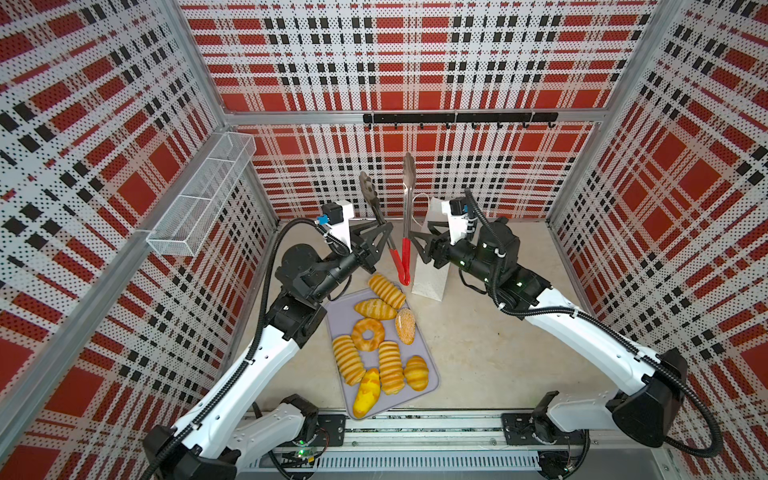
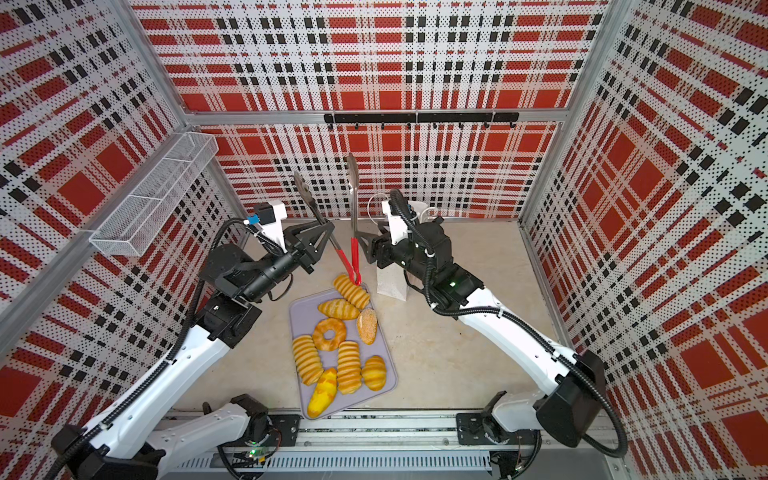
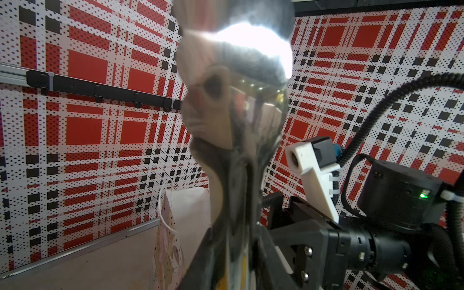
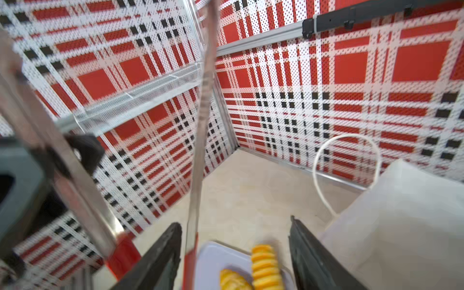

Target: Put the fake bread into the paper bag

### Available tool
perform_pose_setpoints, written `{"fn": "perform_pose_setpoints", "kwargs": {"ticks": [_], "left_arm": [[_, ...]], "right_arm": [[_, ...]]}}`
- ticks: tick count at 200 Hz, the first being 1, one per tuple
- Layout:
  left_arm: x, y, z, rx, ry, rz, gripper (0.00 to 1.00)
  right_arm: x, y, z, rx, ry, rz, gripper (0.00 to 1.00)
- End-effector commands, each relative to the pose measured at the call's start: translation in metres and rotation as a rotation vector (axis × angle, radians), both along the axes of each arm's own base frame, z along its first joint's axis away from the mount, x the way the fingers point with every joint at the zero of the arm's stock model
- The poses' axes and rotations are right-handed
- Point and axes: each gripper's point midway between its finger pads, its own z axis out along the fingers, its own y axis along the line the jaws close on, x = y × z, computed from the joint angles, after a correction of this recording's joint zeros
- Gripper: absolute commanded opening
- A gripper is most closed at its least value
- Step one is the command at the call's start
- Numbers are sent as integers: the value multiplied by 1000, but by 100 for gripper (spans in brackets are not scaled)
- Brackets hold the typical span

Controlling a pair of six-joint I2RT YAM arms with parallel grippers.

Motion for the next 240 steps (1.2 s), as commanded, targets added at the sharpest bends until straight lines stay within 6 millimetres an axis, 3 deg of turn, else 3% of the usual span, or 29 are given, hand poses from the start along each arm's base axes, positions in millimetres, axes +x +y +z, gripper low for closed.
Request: {"fn": "perform_pose_setpoints", "kwargs": {"ticks": [1,21,51,114,161,240], "left_arm": [[-9,11,36,-57,-78,-10,10],[-5,17,37,-90,-47,-3,9],[-7,17,40,-142,-29,-31,10],[-7,8,37,-250,46,-117,10],[-12,-7,33,-246,75,-183,10],[-15,-18,23,-239,115,-234,9]], "right_arm": [[-36,-4,3,-59,-139,123,85],[-52,-10,-15,-106,-171,158,96],[-62,-5,-28,-112,-194,220,96],[-56,28,-16,-97,-279,185,91],[-36,45,-5,-55,-236,162,81],[-32,48,7,-37,-288,150,72]]}}
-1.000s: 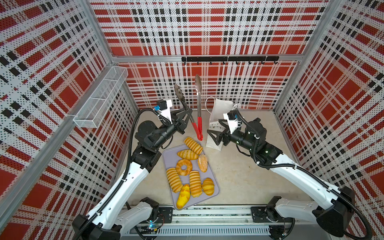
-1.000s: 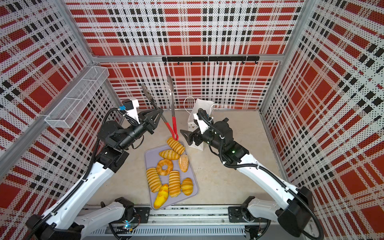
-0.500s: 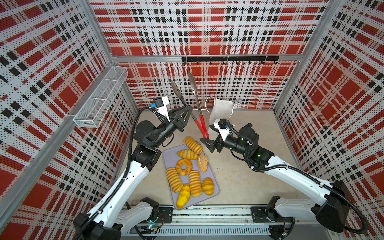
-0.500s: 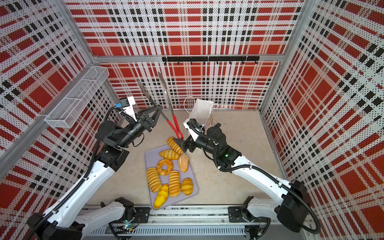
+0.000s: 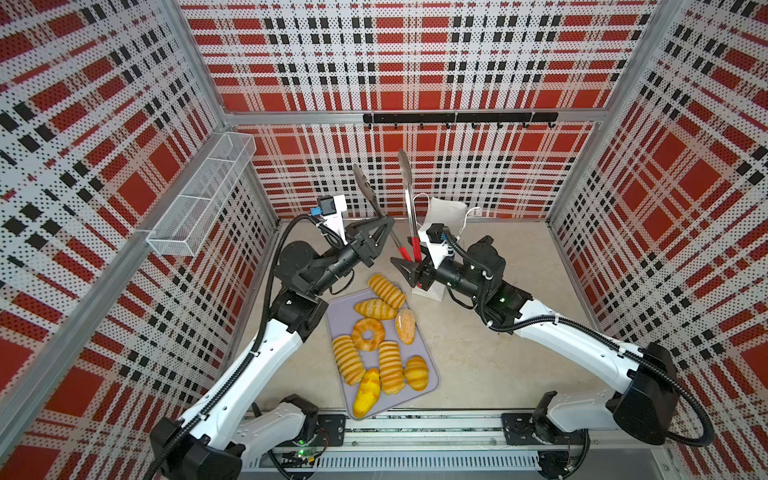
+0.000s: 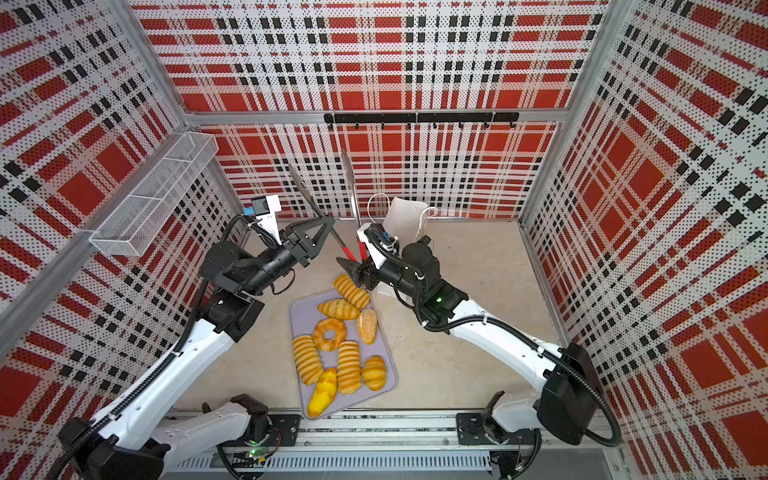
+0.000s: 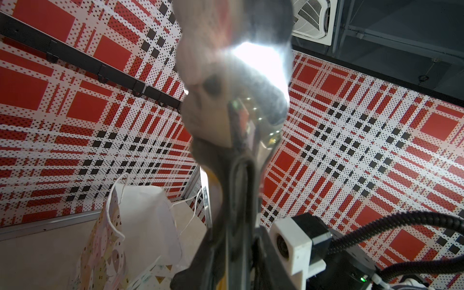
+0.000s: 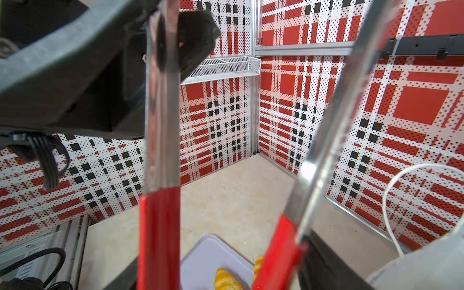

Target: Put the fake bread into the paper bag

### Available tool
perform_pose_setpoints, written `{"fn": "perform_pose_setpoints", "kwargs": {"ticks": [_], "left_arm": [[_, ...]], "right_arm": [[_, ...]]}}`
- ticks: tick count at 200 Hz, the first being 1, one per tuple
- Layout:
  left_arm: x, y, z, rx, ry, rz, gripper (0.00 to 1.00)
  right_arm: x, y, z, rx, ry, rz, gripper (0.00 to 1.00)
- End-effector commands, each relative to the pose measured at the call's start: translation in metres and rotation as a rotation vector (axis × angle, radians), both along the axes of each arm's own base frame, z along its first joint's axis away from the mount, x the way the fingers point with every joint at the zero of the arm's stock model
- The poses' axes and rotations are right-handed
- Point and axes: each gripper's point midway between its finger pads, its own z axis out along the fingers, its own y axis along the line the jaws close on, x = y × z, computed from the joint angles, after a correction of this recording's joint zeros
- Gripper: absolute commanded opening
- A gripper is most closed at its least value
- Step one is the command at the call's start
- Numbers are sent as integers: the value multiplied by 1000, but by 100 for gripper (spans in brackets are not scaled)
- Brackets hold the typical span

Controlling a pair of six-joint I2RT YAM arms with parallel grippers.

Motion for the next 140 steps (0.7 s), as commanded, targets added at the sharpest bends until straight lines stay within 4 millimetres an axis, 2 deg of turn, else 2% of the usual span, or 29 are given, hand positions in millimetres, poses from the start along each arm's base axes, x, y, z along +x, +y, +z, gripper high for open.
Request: {"fn": "perform_pose_setpoints", "kwargs": {"ticks": [1,61,116,140], "left_arm": [[-9,-6,10,-19,-39,-47,9],[-9,-15,5,-15,-18,-79,9],[7,-17,-4,16,11,-52,9],[13,-12,-3,-2,26,-16,9]], "right_arm": [[0,-1,24,39,-64,-10,72],[8,-4,21,20,-75,-81,62],[14,2,17,12,-51,-88,59],[15,3,16,14,-51,-92,52]]}}
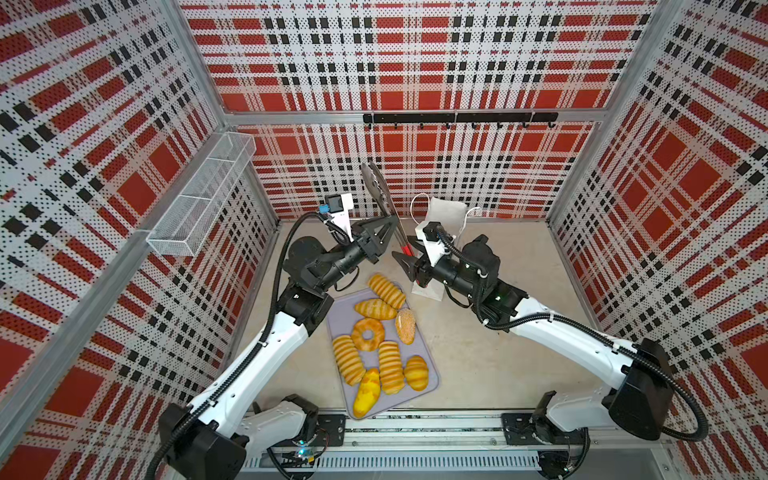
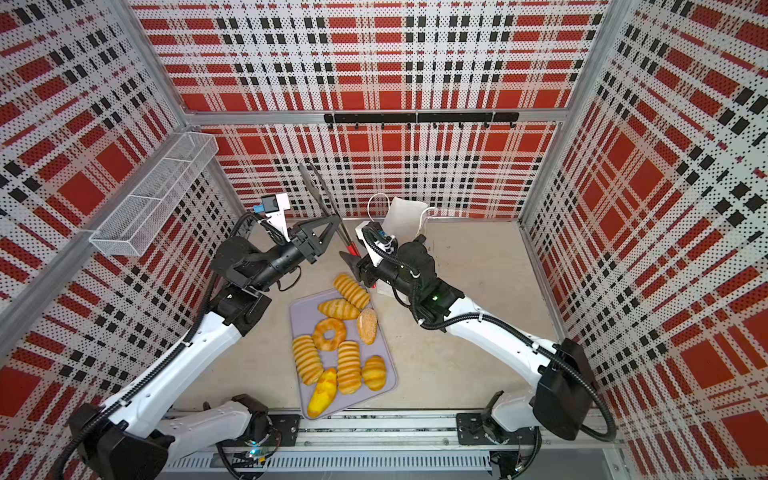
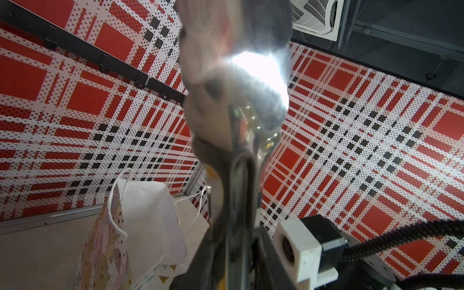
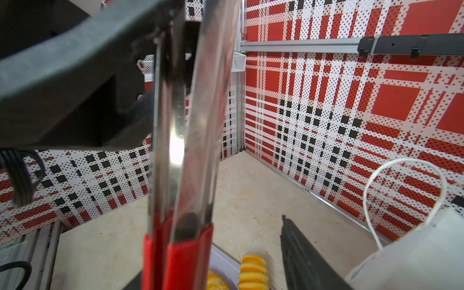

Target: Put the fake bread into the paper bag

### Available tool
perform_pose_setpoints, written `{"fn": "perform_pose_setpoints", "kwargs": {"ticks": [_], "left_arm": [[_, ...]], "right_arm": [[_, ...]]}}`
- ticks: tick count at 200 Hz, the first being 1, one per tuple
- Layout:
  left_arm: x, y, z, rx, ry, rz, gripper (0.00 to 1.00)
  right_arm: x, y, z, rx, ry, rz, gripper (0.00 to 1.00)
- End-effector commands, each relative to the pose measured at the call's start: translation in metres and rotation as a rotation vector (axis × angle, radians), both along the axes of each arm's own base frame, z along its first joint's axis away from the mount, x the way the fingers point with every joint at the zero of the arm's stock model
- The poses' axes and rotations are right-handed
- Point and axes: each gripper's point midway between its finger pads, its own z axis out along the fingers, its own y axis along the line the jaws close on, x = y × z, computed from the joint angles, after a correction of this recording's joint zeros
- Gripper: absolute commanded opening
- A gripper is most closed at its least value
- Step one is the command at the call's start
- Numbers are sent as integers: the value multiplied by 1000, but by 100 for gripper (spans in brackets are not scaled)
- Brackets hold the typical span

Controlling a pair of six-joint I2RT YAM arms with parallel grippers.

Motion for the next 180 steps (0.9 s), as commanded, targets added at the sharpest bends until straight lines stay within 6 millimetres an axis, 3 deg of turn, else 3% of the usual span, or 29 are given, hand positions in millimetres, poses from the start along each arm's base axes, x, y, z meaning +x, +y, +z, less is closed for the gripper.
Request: {"fn": "perform_pose_setpoints", "kwargs": {"ticks": [1,54,87,108,122,145,180], "left_arm": [[-3,-2,9,-14,-4,-10,9],[5,-5,4,-29,14,-8,11],[13,-4,-3,-20,29,9,15],[17,1,-7,-19,37,30,24],[22,7,-11,-19,47,53,37],[31,17,-18,-9,65,82,49],[39,28,-27,41,86,105,60]], "right_arm": [[1,1,22,41,-50,-11,52],[-2,-2,25,34,-44,-11,34],[-4,3,19,23,-40,21,33],[-5,7,15,14,-32,42,31],[-7,9,14,13,-30,54,29],[-6,11,12,17,-16,66,27],[1,13,8,23,48,73,24]]}}
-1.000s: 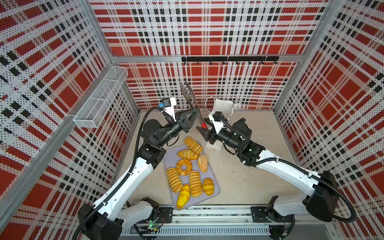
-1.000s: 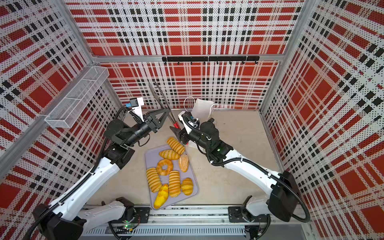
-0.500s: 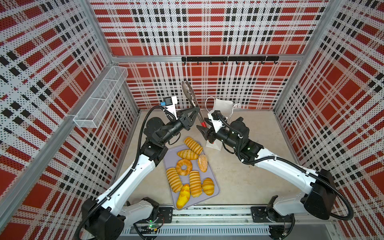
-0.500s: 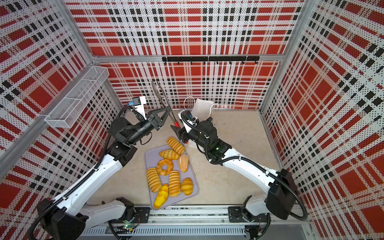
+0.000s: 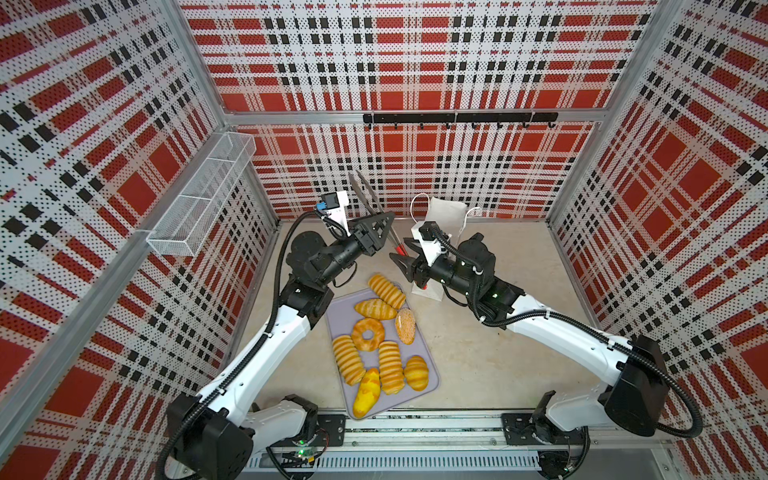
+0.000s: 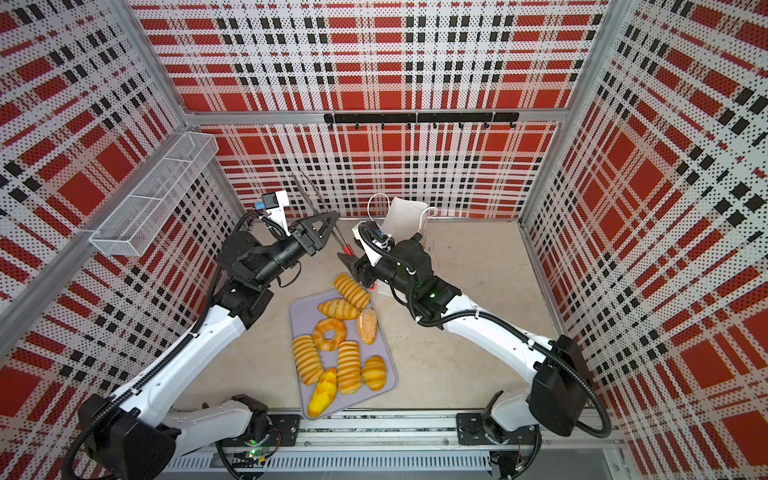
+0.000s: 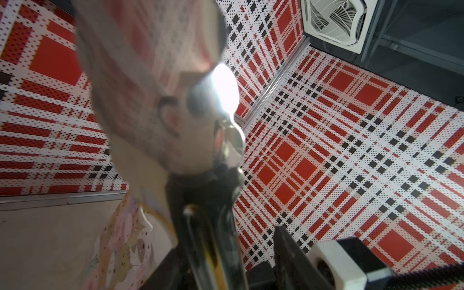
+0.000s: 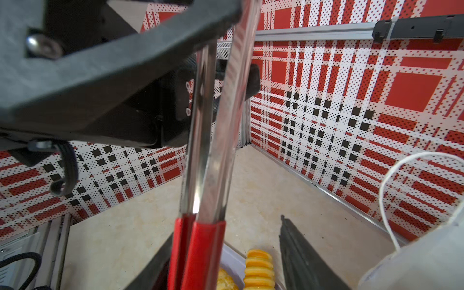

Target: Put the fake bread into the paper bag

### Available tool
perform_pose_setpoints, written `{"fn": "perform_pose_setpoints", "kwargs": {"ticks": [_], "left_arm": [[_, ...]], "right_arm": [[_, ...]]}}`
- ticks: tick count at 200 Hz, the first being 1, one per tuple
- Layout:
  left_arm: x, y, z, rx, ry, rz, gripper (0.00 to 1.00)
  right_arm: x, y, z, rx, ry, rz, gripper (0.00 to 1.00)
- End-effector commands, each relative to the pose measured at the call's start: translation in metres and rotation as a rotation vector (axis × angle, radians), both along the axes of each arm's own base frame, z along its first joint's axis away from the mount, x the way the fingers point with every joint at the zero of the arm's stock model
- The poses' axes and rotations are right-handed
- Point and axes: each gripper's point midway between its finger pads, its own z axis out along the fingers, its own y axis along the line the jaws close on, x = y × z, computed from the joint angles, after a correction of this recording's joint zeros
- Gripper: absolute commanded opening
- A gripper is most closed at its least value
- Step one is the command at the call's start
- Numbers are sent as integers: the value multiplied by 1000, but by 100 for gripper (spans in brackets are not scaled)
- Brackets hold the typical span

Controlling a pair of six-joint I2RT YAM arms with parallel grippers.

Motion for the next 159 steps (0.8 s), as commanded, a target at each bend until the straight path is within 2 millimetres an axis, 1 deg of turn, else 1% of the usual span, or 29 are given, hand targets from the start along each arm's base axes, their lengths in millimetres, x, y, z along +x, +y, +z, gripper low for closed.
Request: {"fn": "perform_pose_setpoints", "kwargs": {"ticks": [1,30,44,69,81,90,91,93,100,128,146,159], "left_arm": [[4,6,-8,49,12,9,60],[0,18,-11,105,19,44,67],[-3,25,-16,125,31,58,69],[-8,38,-25,139,48,82,71],[-11,45,-25,137,46,89,71],[-16,45,-26,137,43,82,72],[-14,51,-25,136,43,98,72],[-13,55,-26,136,44,110,72],[-14,61,-25,136,43,124,73],[-16,73,-30,163,57,150,74],[-18,76,-35,161,59,157,75],[-22,76,-34,151,46,151,75]], "right_arm": [[0,4,14,34,12,27,24],[7,-2,13,43,51,4,23],[9,-4,12,48,68,-4,21],[13,-4,7,46,93,-11,16],[14,-3,5,47,102,-11,14],[15,-2,4,51,106,-11,13],[16,-2,4,50,108,-12,12],[16,-2,4,52,109,-13,12],[17,-2,3,56,114,-15,11],[18,-4,11,96,117,-14,8],[19,-6,14,106,119,-23,4],[18,-8,16,117,121,-25,2]]}}
